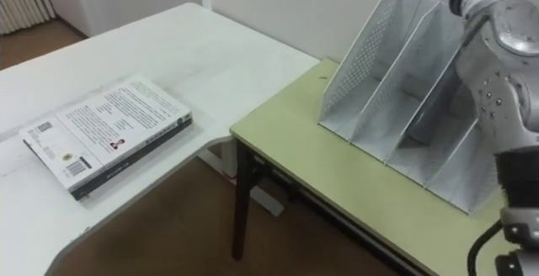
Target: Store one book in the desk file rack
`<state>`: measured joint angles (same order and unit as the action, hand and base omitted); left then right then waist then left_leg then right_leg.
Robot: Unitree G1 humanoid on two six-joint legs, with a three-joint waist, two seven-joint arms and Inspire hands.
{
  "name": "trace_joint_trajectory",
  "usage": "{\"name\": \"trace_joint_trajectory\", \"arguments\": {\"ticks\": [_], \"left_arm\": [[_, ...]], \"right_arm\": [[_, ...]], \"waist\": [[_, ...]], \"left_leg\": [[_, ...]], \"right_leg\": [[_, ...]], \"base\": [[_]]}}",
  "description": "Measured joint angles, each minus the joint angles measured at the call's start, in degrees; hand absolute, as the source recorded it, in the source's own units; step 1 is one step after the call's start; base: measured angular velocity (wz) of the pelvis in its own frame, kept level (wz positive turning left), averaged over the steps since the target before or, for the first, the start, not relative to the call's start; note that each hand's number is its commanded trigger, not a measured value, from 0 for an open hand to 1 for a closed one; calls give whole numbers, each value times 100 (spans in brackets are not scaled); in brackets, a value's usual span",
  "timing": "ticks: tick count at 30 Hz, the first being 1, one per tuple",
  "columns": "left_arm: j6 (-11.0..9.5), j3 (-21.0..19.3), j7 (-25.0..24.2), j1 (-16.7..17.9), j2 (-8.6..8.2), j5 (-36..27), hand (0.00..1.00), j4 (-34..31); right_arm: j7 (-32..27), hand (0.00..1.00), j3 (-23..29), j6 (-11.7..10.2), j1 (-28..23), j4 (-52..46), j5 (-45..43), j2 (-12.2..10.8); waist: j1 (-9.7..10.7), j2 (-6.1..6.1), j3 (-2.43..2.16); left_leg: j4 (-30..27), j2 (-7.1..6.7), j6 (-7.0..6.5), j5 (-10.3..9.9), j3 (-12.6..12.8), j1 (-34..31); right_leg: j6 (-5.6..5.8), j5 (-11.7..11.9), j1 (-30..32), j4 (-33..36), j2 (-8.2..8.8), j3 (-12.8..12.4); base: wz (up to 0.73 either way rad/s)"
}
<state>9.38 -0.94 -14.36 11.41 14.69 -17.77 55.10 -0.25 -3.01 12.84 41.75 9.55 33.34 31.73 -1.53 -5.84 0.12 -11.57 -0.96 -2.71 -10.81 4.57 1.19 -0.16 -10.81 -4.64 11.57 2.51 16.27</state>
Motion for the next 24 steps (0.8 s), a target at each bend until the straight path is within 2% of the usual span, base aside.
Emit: {"name": "trace_joint_trajectory", "arguments": {"ticks": [2, 4, 8, 10, 12, 15, 17, 20, 21, 23, 24], "left_arm": [[0, -1, -3, -20, 34, -2, 0, 0], [0, -6, -61, -64, 37, 0, 0, 1], [6, 42, -205, -115, 68, -19, 0, 27], [6, 136, -222, -183, 85, -28, 0, 59], [5, 189, -265, -264, 94, -26, 0, 116], [23, 343, -384, -433, 151, -36, 0, 263], [22, 471, -399, -568, 171, -18, 0, 405], [8, 576, -417, -697, 184, -50, 0, 547], [-11, 574, -401, -685, 181, -77, 0, 559], [-44, 573, -357, -669, 177, -84, 0, 564], [-87, 568, -301, -674, 152, -84, 0, 577]], "right_arm": [[603, 0, -177, 15, -289, -241, 6, 0], [1103, 0, -262, 90, -489, -390, 3, 0], [2124, 0, -596, 94, -757, -415, -9, 4], [2543, 0, -831, 109, -1026, -510, -267, 0], [3187, 0, -1188, 179, -1254, -664, -772, 0], [3939, 0, -1466, 221, -1502, -716, -1019, -22], [4214, 0, -1557, 214, -1779, -692, -1220, -76], [4533, 0, -1622, 200, -2519, -493, -1904, -157], [4555, 0, -1623, 159, -2804, -97, -2208, -285], [4524, 0, -1620, 206, -3199, 441, -2786, -416], [4497, 0, -1594, 205, -3370, 905, -3095, -491]], "waist": [[-23, -53, -12], [-65, -53, -16], [-161, -41, -11], [-223, -44, -14], [-302, -39, -10], [-383, -46, -13], [-471, -41, -8], [-661, -61, -5], [-668, -68, 18], [-694, -58, 23], [-691, -22, 48]], "left_leg": [[-19, 7, 4, -8, -3, -27], [-42, 4, 1, -10, -1, -63], [-96, 11, 1, -8, 6, -56], [-73, 23, 5, -5, 35, -52], [-38, 26, 12, 0, 41, -61], [-26, 28, 15, 1, 28, -52], [-37, 23, 16, 6, 29, -36], [-27, 21, 15, 5, 22, -1], [-24, 13, 13, 2, -4, 31], [-27, 7, 5, -6, -7, 25], [-66, 3, -3, -13, -9, -23]], "right_leg": [[-3, 2, 9, 1, -8, -34], [-10, 7, 43, 9, -6, -54], [-25, 17, 52, 8, -11, -106], [-25, 17, 54, 9, -12, -197], [-26, 17, 73, 10, -36, -202], [-26, 17, 70, 8, -37, -209], [-26, 17, 64, 5, -29, -222], [-26, 20, 38, -7, -38, -270], [-21, 27, -28, -37, -35, -270], [-20, 28, -29, -62, -17, -273], [-17, 30, -14, -83, -9, -261]], "base": [[0], [-2], [-1], [-6], [-2], [2], [0], [2], [8], [4], [0]]}}
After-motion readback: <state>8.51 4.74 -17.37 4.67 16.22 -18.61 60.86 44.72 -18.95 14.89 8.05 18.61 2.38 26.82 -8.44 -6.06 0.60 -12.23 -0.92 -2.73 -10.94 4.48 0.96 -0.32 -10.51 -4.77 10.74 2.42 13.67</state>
